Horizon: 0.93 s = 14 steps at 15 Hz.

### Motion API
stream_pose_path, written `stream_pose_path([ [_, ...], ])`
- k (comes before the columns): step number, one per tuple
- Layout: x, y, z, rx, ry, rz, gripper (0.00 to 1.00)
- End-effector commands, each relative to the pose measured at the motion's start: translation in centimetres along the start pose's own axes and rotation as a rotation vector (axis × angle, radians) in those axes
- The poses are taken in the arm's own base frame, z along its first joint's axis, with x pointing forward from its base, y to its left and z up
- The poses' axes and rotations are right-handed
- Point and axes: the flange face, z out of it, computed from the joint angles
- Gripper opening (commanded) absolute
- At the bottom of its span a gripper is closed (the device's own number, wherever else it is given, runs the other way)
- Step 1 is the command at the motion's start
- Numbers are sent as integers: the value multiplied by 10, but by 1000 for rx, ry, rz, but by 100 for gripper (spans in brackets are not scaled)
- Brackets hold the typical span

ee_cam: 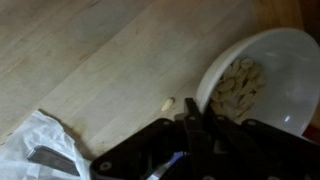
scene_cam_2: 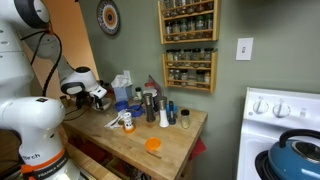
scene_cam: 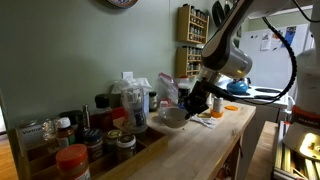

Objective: Pick up the white bowl and put it on the right side of the table

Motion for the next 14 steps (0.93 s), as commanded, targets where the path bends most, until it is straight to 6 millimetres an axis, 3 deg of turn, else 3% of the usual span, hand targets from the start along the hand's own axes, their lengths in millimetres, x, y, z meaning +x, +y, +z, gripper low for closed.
stream_pose_path([
  [1,2,-11,15,-2,10,11,2],
  [8,14,-6,38,-35,46,48,2],
  [9,15,-7,40,-36,49,48,32],
  [10,15,-8,42,-36,42,40,34],
  [12,13,-10,41,-37,33,25,47],
  [14,3,3,38,-63,9,-1,62],
])
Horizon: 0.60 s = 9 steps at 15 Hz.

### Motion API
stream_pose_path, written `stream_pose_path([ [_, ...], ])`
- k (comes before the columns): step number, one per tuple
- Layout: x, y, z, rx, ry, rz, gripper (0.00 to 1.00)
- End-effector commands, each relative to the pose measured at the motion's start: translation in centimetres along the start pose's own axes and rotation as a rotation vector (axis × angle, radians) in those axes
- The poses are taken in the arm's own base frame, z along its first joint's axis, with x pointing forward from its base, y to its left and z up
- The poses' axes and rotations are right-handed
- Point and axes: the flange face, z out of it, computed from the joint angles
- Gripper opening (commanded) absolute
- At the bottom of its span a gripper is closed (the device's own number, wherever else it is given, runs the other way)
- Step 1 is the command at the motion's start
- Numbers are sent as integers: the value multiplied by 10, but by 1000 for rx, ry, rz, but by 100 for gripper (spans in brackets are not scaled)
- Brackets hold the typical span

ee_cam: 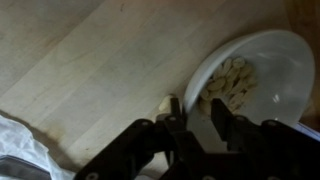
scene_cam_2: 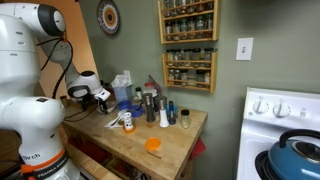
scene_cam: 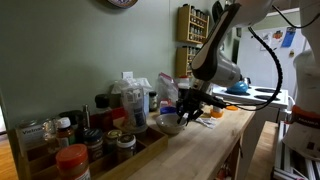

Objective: Pick up the white bowl and put it on the right side of the table

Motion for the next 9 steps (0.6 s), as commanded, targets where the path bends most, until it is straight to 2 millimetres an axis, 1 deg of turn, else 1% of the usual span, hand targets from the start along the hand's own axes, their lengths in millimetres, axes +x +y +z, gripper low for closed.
stream_pose_path([
  [1,-22,23,-7,-49,-28,-43,69],
  [2,-29,31,-12,-57,-18,-57,78],
  [4,-47,60,-17,-97,38,-65,91],
  [5,-54,63,-25,-80,83,-111,99],
  [6,-58,44,-11,-70,139,-175,100],
  [7,-65,49,-22,-62,198,-194,100],
  [8,-72,41,-36,-28,239,-216,100],
  [9,-61,43,-23,-47,179,-170,100],
])
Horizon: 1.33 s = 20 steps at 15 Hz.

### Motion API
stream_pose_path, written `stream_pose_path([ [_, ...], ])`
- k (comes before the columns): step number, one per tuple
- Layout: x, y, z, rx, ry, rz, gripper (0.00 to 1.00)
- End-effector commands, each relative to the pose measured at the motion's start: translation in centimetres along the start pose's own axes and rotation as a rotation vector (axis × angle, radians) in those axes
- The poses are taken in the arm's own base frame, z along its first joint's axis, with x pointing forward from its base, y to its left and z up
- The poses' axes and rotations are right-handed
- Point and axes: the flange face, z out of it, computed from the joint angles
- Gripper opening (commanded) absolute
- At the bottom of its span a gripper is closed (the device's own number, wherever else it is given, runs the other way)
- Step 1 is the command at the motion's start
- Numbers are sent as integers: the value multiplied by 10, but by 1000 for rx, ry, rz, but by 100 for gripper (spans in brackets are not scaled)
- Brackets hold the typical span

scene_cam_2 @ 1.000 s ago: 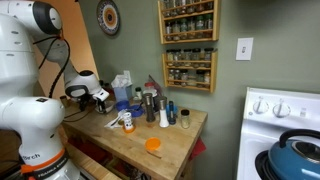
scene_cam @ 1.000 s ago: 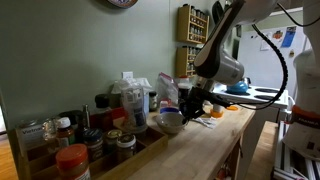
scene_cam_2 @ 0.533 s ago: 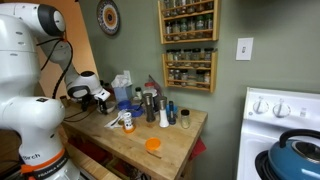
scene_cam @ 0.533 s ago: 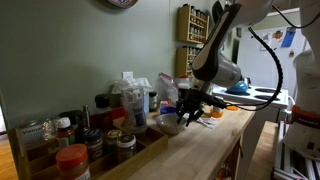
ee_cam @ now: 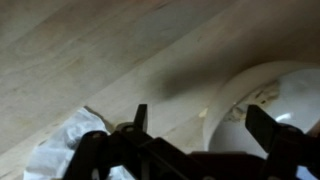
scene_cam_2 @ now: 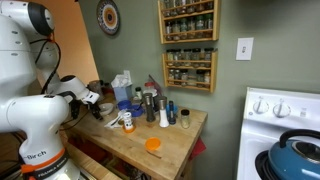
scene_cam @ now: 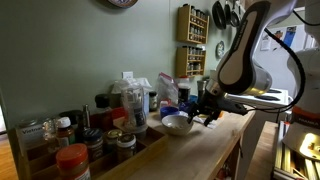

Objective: Pick up the white bowl and put it on the right side of the table

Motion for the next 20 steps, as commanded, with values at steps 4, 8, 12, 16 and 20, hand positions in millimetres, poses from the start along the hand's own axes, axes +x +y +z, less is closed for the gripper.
stream_pose_path([
  [4,-9,-8,-11,25,50,-36,100],
  [8,-7,-8,-11,24,51,-39,100],
  [12,-4,-6,-12,17,59,-21,100],
  [16,8,-6,-30,28,151,20,100],
  [20,12,-5,-51,26,231,28,100],
])
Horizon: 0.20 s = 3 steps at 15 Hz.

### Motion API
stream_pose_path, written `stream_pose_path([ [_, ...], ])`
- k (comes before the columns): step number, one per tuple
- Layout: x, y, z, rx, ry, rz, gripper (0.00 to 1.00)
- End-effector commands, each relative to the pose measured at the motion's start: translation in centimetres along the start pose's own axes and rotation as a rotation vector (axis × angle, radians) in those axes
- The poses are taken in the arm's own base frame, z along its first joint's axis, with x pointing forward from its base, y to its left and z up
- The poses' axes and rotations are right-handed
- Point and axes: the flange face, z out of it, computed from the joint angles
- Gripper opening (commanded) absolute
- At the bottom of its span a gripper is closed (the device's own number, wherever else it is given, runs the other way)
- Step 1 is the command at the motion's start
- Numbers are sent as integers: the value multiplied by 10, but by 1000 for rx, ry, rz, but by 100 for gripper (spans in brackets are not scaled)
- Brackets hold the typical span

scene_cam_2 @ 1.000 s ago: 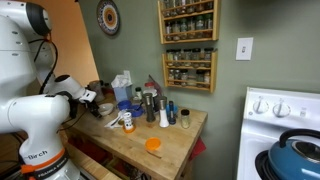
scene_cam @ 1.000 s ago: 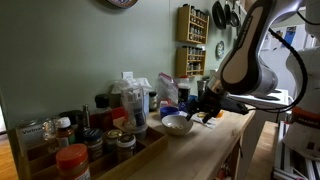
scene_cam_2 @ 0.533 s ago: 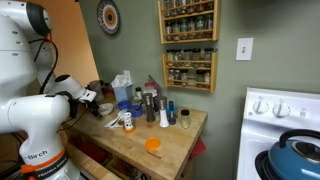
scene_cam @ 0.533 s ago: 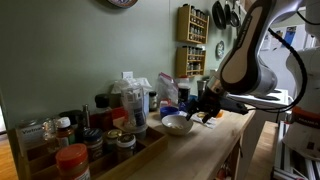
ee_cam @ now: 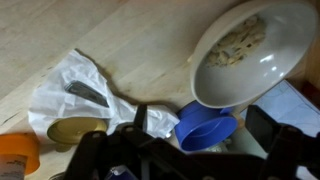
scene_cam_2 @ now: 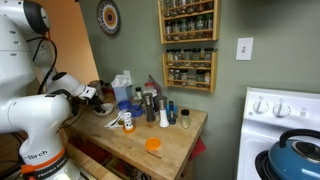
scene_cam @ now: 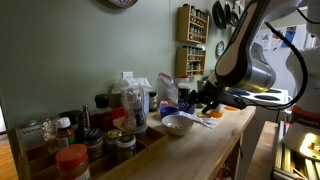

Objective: Pick up the white bowl and put it on the right side of the table

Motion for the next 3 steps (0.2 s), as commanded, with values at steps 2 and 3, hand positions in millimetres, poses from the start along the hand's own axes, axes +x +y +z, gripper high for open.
stream_pose_path([
  [2,2,0,-29,24,75,-21,100],
  [3,5,-2,-15,10,56,-7,100],
])
